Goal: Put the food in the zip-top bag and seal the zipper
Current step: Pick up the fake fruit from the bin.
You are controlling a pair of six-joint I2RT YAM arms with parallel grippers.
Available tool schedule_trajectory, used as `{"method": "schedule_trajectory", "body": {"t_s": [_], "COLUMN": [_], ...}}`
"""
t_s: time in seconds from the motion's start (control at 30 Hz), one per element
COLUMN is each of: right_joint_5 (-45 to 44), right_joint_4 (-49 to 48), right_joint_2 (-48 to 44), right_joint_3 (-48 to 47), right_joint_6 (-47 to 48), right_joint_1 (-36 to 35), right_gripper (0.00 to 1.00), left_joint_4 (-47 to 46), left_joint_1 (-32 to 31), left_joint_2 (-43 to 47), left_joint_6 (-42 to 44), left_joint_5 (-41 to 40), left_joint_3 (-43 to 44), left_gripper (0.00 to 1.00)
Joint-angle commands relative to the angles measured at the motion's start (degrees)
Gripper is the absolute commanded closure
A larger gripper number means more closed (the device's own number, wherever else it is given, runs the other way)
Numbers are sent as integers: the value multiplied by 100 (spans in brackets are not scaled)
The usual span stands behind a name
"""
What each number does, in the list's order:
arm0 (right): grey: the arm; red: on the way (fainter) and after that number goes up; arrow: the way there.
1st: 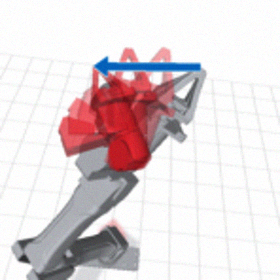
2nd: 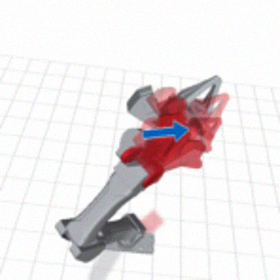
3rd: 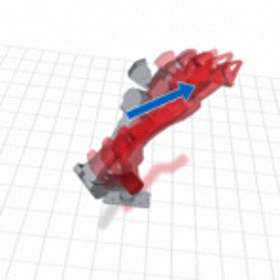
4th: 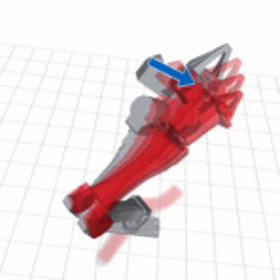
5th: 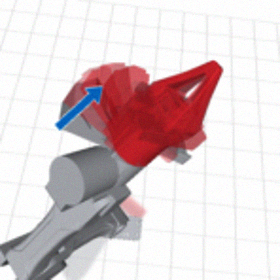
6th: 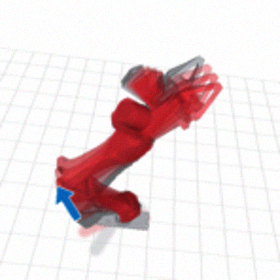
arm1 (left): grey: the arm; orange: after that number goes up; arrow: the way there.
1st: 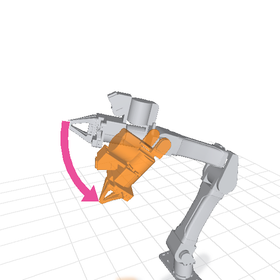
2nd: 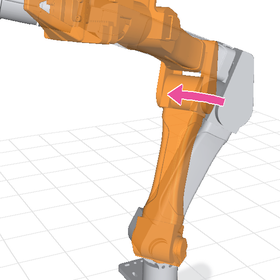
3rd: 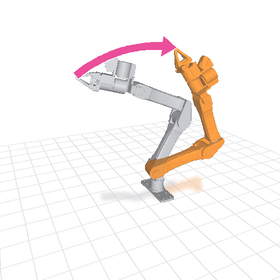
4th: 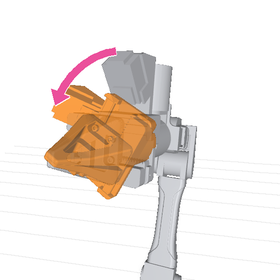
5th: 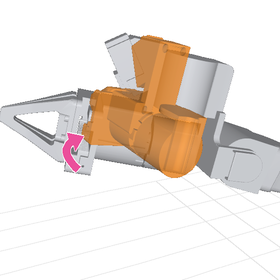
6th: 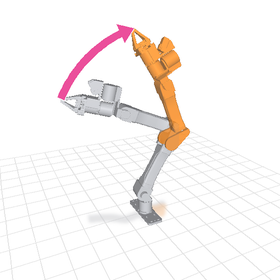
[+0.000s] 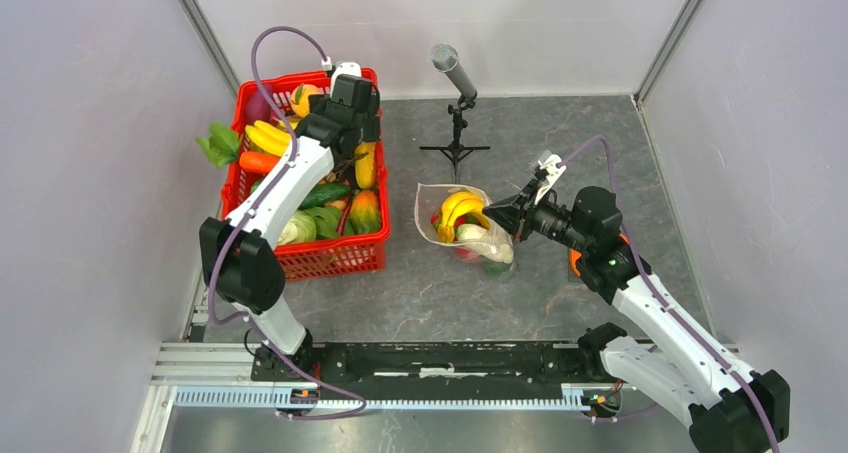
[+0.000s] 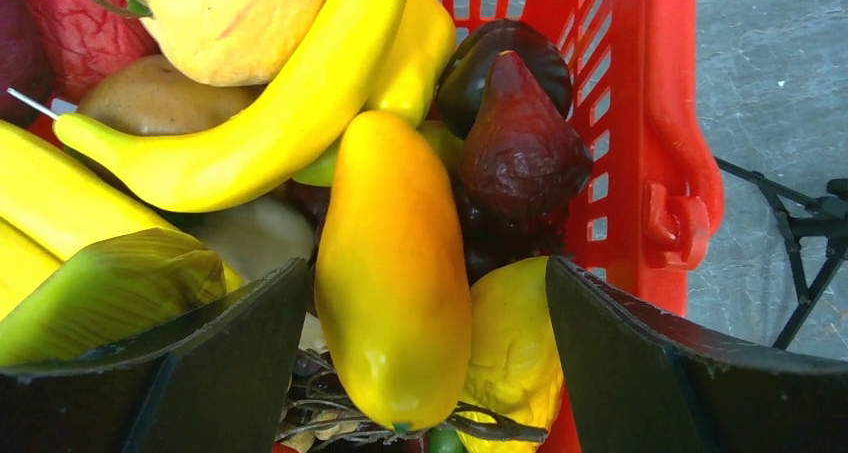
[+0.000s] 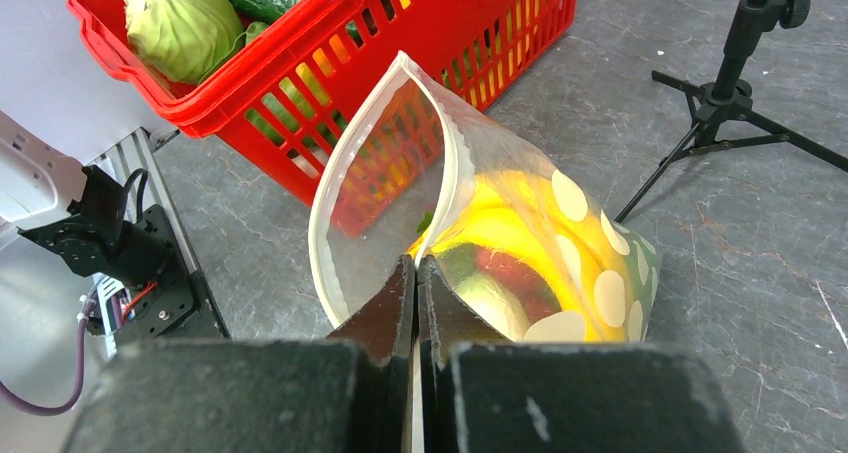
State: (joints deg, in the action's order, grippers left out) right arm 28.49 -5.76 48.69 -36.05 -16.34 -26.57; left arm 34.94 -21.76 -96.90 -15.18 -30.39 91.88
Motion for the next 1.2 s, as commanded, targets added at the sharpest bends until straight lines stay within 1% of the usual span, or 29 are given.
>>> {"method": "schedule_trajectory", "body": {"t_s": [0.0,0.07,0.13,0.23,0.3,0.37,0.47,0.5,0.53,0.6,0.67,0.7,0.73,0.77,0.87,0.93,1.0,1.17], "right_joint_5": [96,114,118,116,131,140,119,111,92,83,78,91,104,115,103,80,71,54], "right_joint_4": [-224,-224,-215,-229,-253,-259,-242,-234,-225,-241,-265,-269,-276,-296,-341,-359,-372,-355], "right_joint_2": [-35,-38,-37,-10,-2,5,-27,-41,-43,-52,-40,-28,-23,-9,-7,-20,-28,-44], "right_joint_3": [1,2,10,12,19,11,15,24,28,36,46,45,46,61,85,85,84,76], "right_joint_6": [-42,-23,-19,-25,-38,-48,-50,-37,-42,-45,-56,-70,-85,-92,-126,-147,-142,-143], "right_joint_1": [2,4,-2,2,3,7,2,3,2,3,2,2,7,2,2,2,2,2], "right_gripper": [100,100,100,100,100,100,100,100,100,100,100,100,100,100,100,100,100,100], "left_joint_4": [987,1241,1314,1034,1025,1097,1103,1084,1060,1035,897,734,585,476,-102,-484,-730,-623], "left_joint_1": [233,304,304,324,349,348,348,348,348,348,347,339,339,339,341,332,336,330], "left_joint_2": [-115,-317,-434,-295,-346,-459,-480,-472,-454,-414,-289,-170,-56,103,581,950,1217,1574], "left_joint_6": [-247,-255,-223,-218,-226,-227,-231,-224,-213,-213,-146,-69,-15,49,101,-54,-168,-240], "left_joint_5": [-793,-532,-545,-398,-258,-301,-389,-433,-453,-441,-263,-58,226,531,1835,2341,2602,2934], "left_joint_3": [18,212,302,156,248,406,381,334,301,246,167,89,33,-3,-202,-390,-505,-490], "left_gripper": [4,5,9,13,18,27,40,43,43,54,61,70,76,78,78,78,78,77]}}
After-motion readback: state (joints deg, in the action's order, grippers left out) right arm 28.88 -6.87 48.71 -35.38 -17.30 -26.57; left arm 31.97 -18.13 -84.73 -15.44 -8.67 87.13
